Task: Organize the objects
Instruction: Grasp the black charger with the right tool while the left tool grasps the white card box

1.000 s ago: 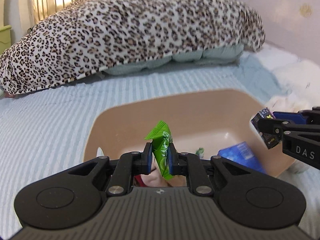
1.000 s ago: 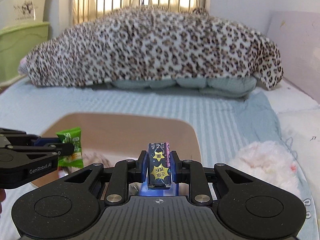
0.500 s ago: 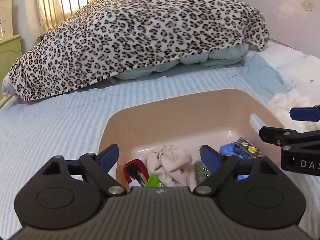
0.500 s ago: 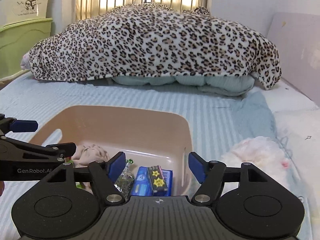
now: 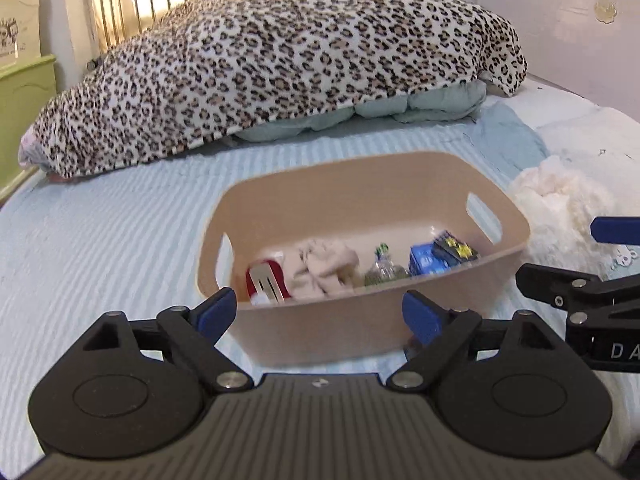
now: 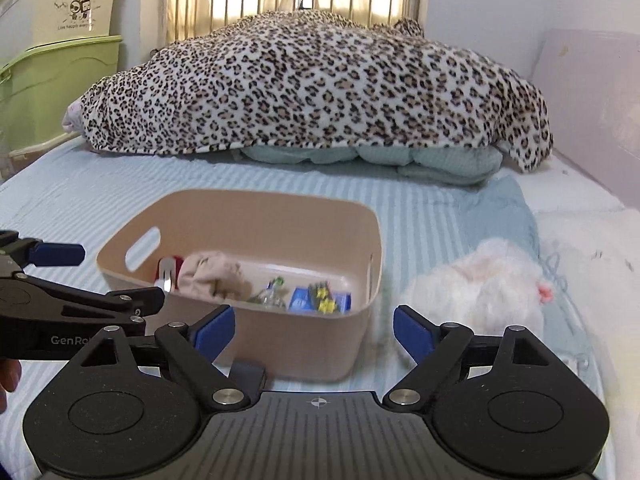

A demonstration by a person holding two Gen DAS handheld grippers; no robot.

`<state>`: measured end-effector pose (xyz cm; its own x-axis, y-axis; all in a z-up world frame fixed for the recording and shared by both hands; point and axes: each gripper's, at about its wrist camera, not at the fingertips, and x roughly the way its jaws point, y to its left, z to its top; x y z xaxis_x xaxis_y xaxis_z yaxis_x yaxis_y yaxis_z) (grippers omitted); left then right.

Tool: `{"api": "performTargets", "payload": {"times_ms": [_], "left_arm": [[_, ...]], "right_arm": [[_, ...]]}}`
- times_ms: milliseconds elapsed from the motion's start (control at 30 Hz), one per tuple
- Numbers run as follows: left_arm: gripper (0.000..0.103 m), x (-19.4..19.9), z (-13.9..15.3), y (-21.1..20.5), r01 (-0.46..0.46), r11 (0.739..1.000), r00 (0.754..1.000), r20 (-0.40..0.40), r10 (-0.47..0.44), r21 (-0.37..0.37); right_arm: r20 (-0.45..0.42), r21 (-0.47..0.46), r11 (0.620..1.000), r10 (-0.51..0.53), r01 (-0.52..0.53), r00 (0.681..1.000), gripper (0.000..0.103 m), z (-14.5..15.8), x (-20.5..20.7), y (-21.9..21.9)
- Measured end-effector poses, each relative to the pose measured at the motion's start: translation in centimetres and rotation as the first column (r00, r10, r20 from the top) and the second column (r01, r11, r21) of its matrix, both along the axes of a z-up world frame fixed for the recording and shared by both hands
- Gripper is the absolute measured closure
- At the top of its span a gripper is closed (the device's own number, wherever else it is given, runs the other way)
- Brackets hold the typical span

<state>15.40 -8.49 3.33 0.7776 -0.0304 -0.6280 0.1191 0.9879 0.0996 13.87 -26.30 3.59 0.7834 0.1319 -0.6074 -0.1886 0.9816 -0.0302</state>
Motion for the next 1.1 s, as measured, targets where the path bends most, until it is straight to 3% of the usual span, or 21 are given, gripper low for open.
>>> {"api": "performTargets", "payload": {"times_ms": [167,500,667,800,967,1033,1100], "left_arm": [[0.013,-0.4,-2.5,-0.6,-0.002,1.000,0.999,-0.050,0.003,0.029],[0.013,0.6,-8.4,-1.6,0.001,0.999,0.981,-0.193,-0.011,-0.054],[0.013,1.2,-10.3,-2.3,0.015,0.998,0.971,-0.235,-0.028,-0.060],[0.013,1.7,-11.4,-2.7,0.036,0.996,0.950,-0.306,-0.061,-0.087],[0.013,1.9,-11.8,-2.5,0.061,0.998,0.950,-0.304,-0.066,-0.024],[0.014,2.2,-11.7,-1.8,0.050,0.997,0.946,-0.317,-0.064,-0.052],[0.021,2.4,-11.6,-0.8,0.033,0.996,0.944,-0.326,-0.060,-0.089]], "right_arm": [[-0.062,-0.005,1.000,-0.022,0.021,0.998,0.015,-2.2,-0.6,-0.4],[-0.154,-0.034,0.997,-0.072,0.068,0.985,0.015,-6.1,-0.1,-1.5],[-0.183,-0.035,0.996,-0.090,0.085,0.979,0.015,-7.5,0.1,-2.1],[-0.195,-0.046,0.995,-0.097,0.090,0.976,0.015,-8.2,0.4,-2.2],[-0.207,-0.060,0.995,-0.094,0.083,0.974,0.015,-8.6,0.7,-1.8],[-0.211,-0.069,0.994,-0.093,0.080,0.973,0.015,-8.7,0.7,-1.7],[-0.214,-0.075,0.994,-0.096,0.082,0.972,0.015,-9.0,0.7,-1.5]]}}
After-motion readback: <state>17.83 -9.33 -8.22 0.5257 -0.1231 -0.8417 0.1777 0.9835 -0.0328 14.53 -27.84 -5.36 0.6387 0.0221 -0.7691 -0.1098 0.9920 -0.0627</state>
